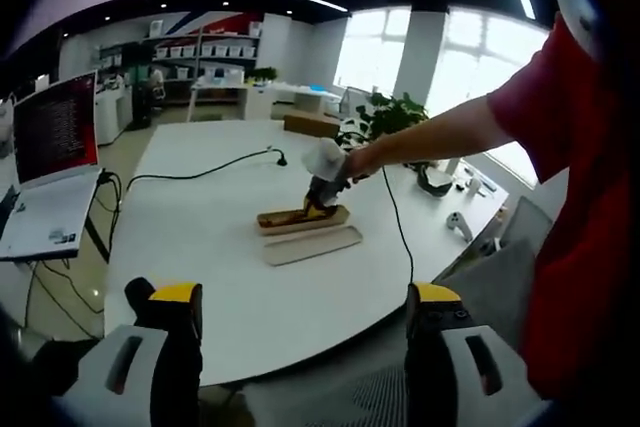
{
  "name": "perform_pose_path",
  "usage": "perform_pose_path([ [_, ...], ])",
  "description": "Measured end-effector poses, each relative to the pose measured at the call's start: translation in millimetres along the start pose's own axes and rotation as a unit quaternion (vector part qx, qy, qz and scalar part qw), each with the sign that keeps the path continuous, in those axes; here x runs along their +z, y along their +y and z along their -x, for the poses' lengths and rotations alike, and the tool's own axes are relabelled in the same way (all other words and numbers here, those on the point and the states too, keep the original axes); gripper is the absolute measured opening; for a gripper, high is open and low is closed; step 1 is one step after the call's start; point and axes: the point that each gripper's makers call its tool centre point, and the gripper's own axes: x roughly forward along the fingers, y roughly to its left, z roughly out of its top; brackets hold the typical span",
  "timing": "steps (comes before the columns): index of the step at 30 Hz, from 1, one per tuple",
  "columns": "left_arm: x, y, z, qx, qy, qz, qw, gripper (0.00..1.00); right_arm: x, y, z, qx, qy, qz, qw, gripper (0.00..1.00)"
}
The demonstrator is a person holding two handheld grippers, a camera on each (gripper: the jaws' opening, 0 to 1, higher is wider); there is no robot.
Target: Arrange the utensils inside the cutlery case until each visible utensil rests in its matching compartment.
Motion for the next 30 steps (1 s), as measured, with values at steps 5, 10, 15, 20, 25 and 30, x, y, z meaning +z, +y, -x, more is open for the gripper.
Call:
perform_pose_path([
  [5,-1.2,1.5,0.2,0.004,0.004,-0.002,1.0000,0.85,-0.4,-2.0,-2.3,0.002,0.002,0.002,1.0000,0.02],
  [10,1.4,2.2,0.2,0.005,-0.004,0.007,1.0000,0.85,-2.1,-1.3,-2.9,0.005,0.006,0.009,0.9999,0.02],
  [15,0.9,0.6,-2.3,0.002,0.000,0.002,1.0000,0.85,-2.3,-3.2,0.0,0.000,0.007,0.021,0.9998,0.03],
  [20,11.1,-4.7,-2.5,-0.007,-0.009,-0.006,0.9999,0.85,2.5,-11.4,11.9,-0.018,-0.013,0.005,0.9997,0.03],
  [25,17.3,-6.3,-4.5,-0.016,-0.018,-0.012,0.9996,0.85,11.1,-16.4,34.3,-0.048,-0.037,-0.029,0.9977,0.03],
  [30,15.5,-5.6,-8.8,-0.028,-0.015,-0.029,0.9991,0.85,16.7,-11.2,57.1,-0.069,-0.060,-0.067,0.9936,0.05],
])
